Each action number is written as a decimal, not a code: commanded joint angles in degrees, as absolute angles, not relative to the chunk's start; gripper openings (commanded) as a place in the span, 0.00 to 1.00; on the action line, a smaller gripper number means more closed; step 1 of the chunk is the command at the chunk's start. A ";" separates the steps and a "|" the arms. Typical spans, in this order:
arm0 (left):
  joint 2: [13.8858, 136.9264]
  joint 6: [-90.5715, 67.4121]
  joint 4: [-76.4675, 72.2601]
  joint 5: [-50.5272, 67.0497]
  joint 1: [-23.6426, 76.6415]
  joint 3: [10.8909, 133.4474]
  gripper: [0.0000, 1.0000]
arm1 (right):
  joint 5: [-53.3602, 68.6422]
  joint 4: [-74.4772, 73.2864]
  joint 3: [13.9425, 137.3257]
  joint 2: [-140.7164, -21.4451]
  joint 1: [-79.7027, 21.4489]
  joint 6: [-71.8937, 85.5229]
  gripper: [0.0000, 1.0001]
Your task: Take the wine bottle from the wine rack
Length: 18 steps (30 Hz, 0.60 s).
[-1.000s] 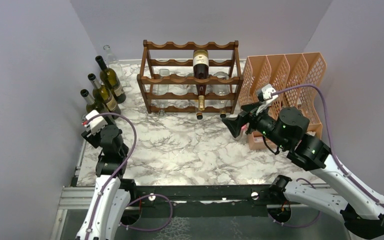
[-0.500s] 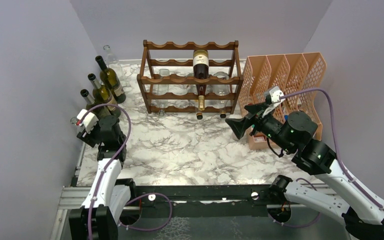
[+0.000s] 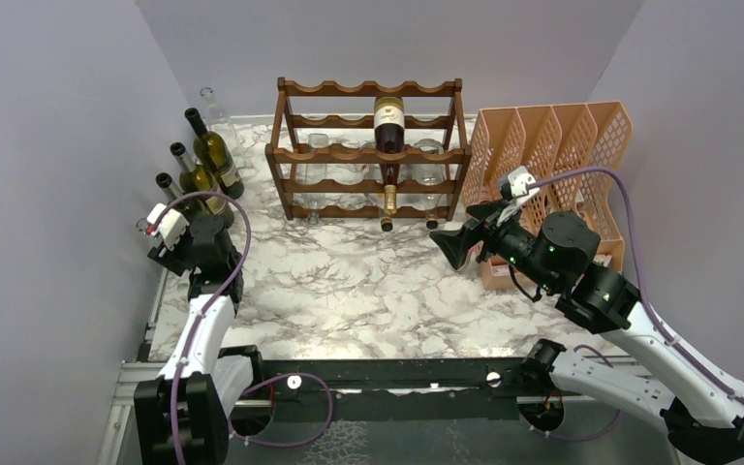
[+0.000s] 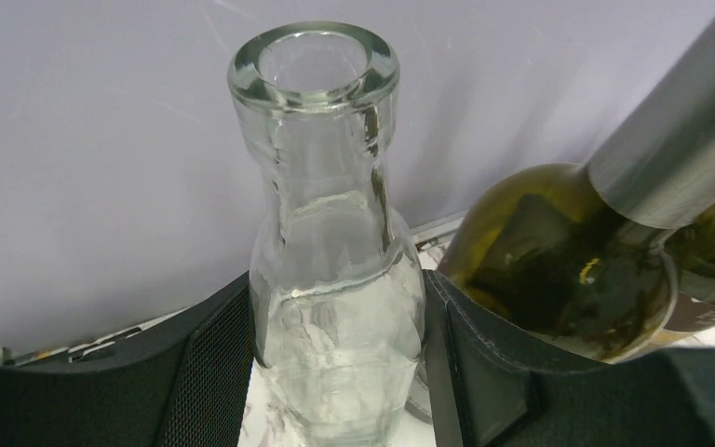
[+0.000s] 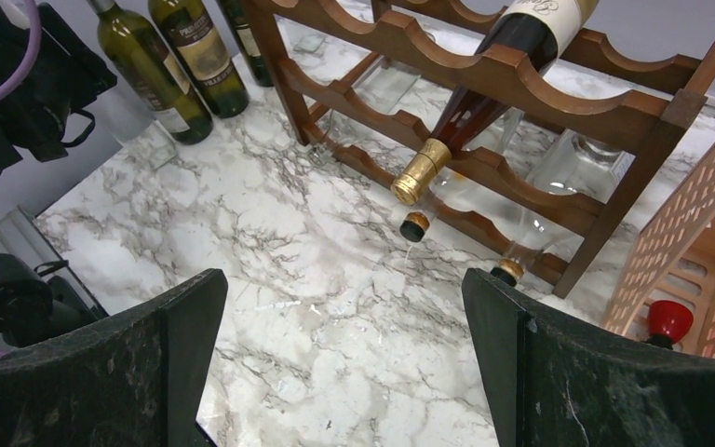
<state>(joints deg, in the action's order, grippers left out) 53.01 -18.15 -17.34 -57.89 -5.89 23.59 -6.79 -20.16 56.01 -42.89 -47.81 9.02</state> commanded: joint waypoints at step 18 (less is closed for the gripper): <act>52.31 -14.59 -18.62 -49.22 -6.02 25.30 0.85 | -5.32 -17.76 54.67 -42.56 -47.96 9.58 1.00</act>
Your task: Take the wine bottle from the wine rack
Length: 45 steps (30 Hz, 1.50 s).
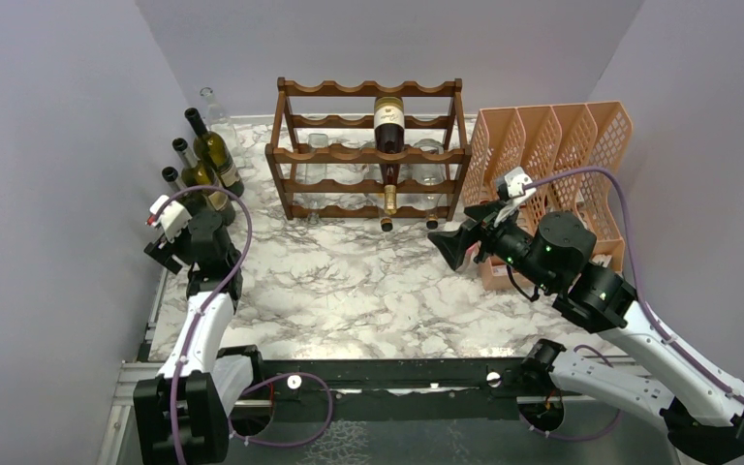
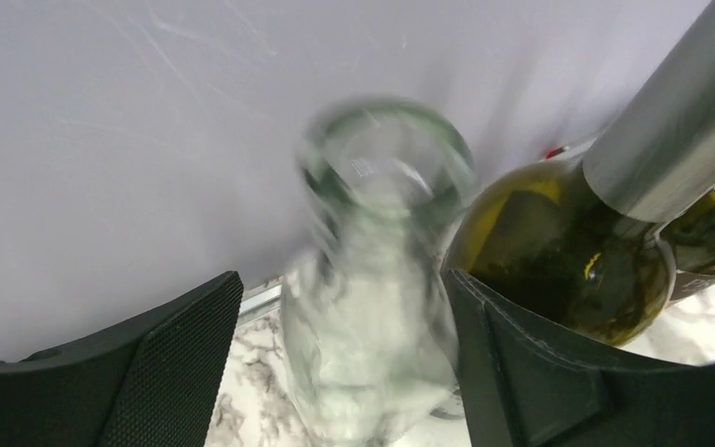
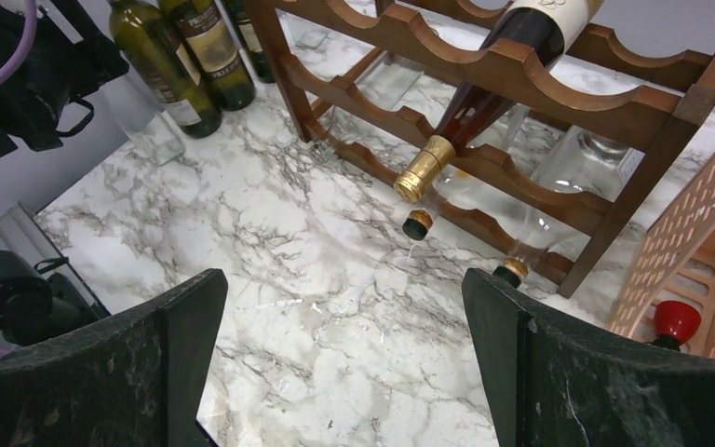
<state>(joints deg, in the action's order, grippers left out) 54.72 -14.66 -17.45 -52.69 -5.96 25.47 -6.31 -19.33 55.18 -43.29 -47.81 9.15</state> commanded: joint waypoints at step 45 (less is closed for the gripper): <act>27.61 5.16 -22.76 -16.82 7.45 35.25 0.97 | -7.24 0.28 69.53 -96.04 -62.81 21.80 0.96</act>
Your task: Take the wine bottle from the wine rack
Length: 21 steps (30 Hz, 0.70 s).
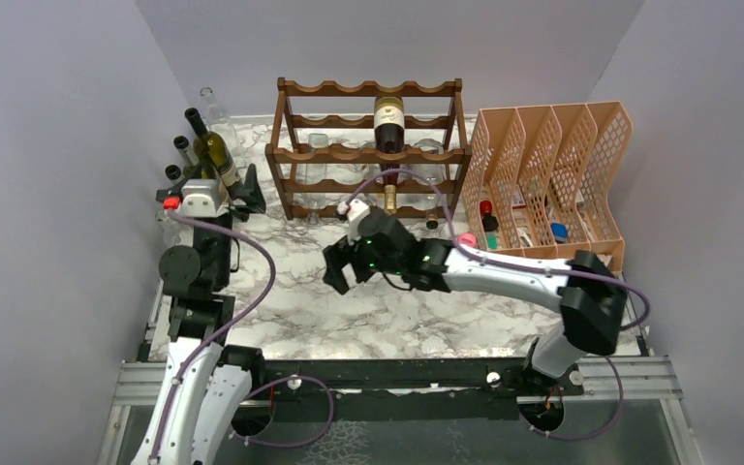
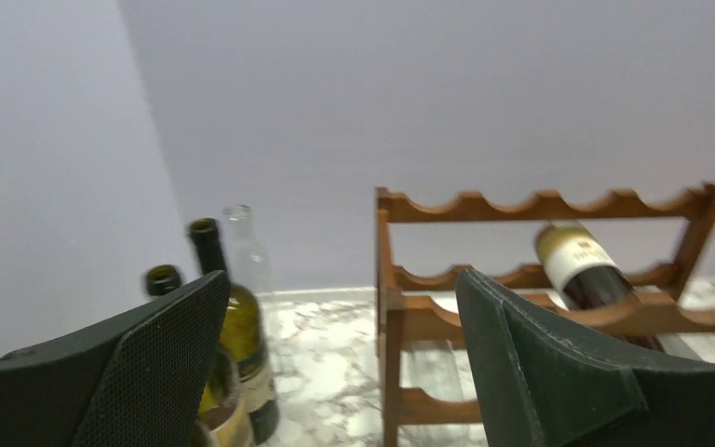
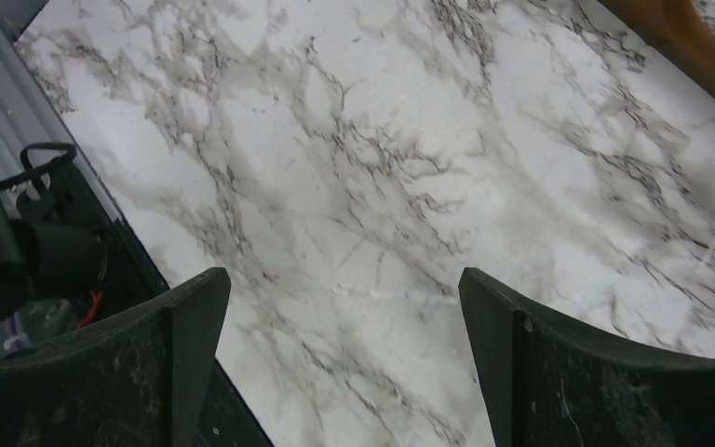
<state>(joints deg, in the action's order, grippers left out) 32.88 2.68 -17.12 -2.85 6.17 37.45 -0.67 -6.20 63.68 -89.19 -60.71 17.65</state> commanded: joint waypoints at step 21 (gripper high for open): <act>13.73 5.43 -22.15 -30.67 12.74 29.08 0.87 | -38.83 17.30 91.60 -131.31 -62.68 27.97 0.91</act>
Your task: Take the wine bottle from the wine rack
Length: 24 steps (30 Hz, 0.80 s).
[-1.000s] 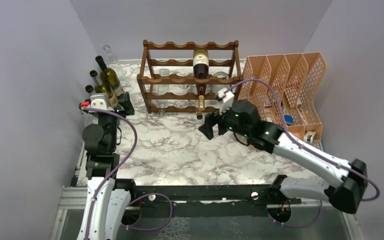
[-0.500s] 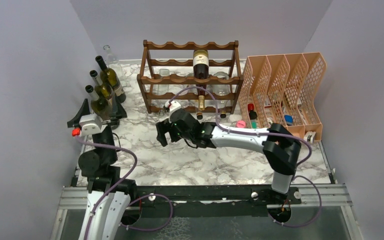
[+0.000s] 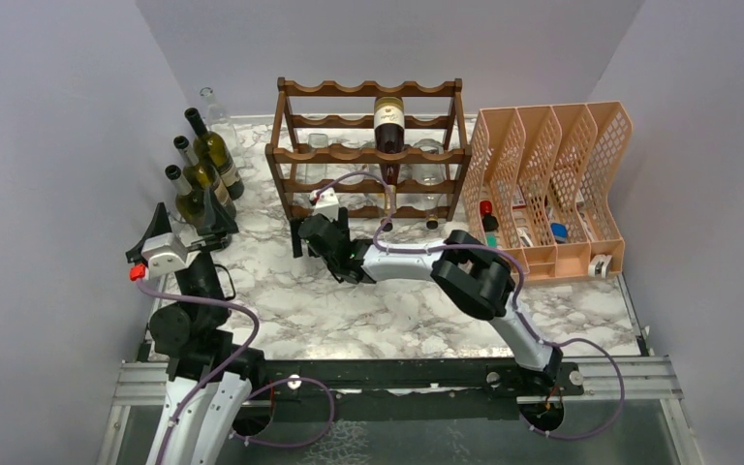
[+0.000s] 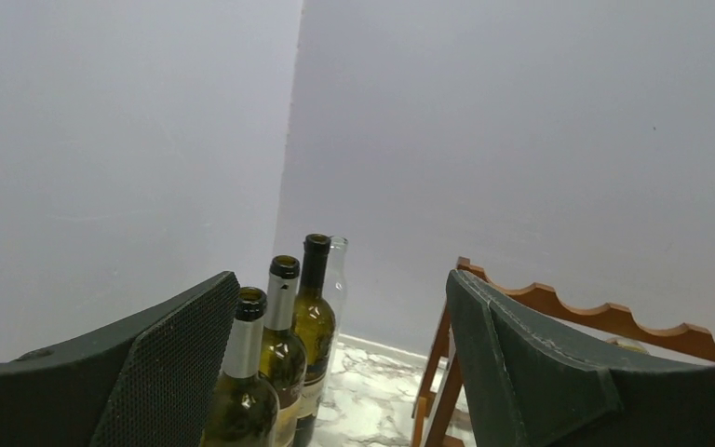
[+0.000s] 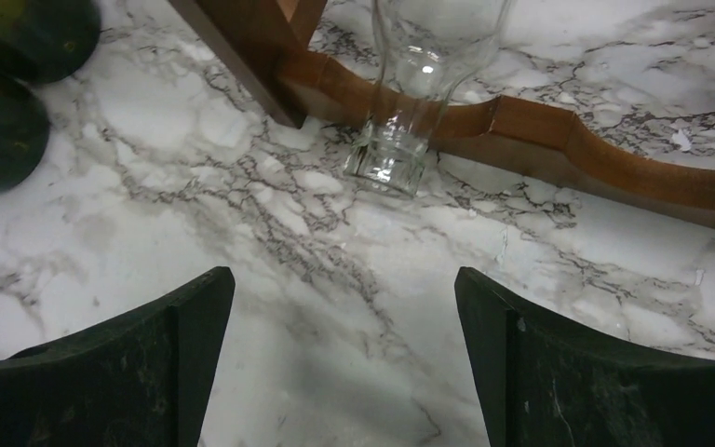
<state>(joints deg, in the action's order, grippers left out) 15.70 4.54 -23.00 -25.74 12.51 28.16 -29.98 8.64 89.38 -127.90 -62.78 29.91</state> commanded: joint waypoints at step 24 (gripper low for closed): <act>13.05 4.61 -21.18 -31.01 13.93 29.39 0.85 | -44.65 22.93 103.37 -144.83 -60.21 29.21 0.60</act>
